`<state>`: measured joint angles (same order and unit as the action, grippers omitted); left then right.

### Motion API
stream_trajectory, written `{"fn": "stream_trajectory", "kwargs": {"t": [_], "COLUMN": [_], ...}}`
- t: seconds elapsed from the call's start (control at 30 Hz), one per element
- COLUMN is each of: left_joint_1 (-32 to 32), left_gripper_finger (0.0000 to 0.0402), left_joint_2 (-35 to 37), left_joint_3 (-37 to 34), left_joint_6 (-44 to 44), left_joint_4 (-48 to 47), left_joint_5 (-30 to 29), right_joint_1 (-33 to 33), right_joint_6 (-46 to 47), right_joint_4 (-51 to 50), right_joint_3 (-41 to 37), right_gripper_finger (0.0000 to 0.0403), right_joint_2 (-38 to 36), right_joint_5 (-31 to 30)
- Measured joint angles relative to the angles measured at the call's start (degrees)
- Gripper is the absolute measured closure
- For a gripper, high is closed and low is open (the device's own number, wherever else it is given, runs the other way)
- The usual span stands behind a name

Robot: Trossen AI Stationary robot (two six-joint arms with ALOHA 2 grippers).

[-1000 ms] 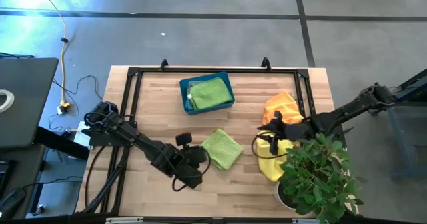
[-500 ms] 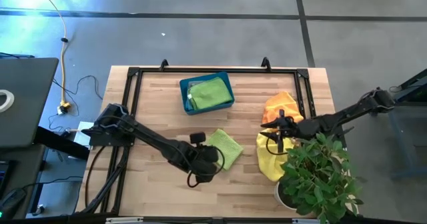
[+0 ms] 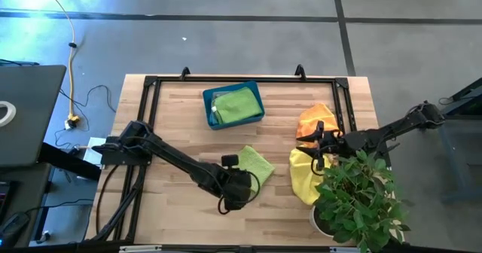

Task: Fold microfiber towels
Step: Stack the green microfiber cloth on the green microfiber cloth in the blue bin

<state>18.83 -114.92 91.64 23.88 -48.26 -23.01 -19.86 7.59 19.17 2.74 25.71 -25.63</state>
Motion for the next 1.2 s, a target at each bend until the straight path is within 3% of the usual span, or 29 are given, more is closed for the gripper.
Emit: {"fn": "stream_trajectory", "kwargs": {"t": [0.2, 0.37, 0.77, 1.03, 1.2], "left_joint_1": [0.41, 0.7, -0.05, -0.54, -1.56], "left_gripper_finger": [0.0285, 0.0276, 0.0259, 0.0221, 0.02], "left_joint_2": [-2.91, -5.09, -8.99, -9.04, -10.48], "left_joint_3": [0.01, 0.06, 0.06, 0.04, 0.06], "left_joint_6": [-6.42, -10.47, -21.47, -23.98, -24.68], "left_joint_4": [2.72, 4.46, 8.94, 9.06, 8.68], "left_joint_5": [3.83, 5.53, 4.98, -0.52, 2.83], "right_joint_1": [0.0, 0.0, 0.0, 0.0, 0.0], "right_joint_6": [6.96, 6.63, 6.94, 6.94, 6.94], "right_joint_4": [-0.99, -1.79, -4.99, -5.54, -6.2], "right_joint_3": [0.07, 0.07, 0.09, 0.09, 0.09], "right_gripper_finger": [0.0254, 0.0254, 0.0254, 0.0254, 0.0254], "right_joint_2": [0.4, 0.87, 0.93, 0.94, 0.95], "right_joint_5": [-0.71, -0.7, -0.66, -0.66, -0.66]}}
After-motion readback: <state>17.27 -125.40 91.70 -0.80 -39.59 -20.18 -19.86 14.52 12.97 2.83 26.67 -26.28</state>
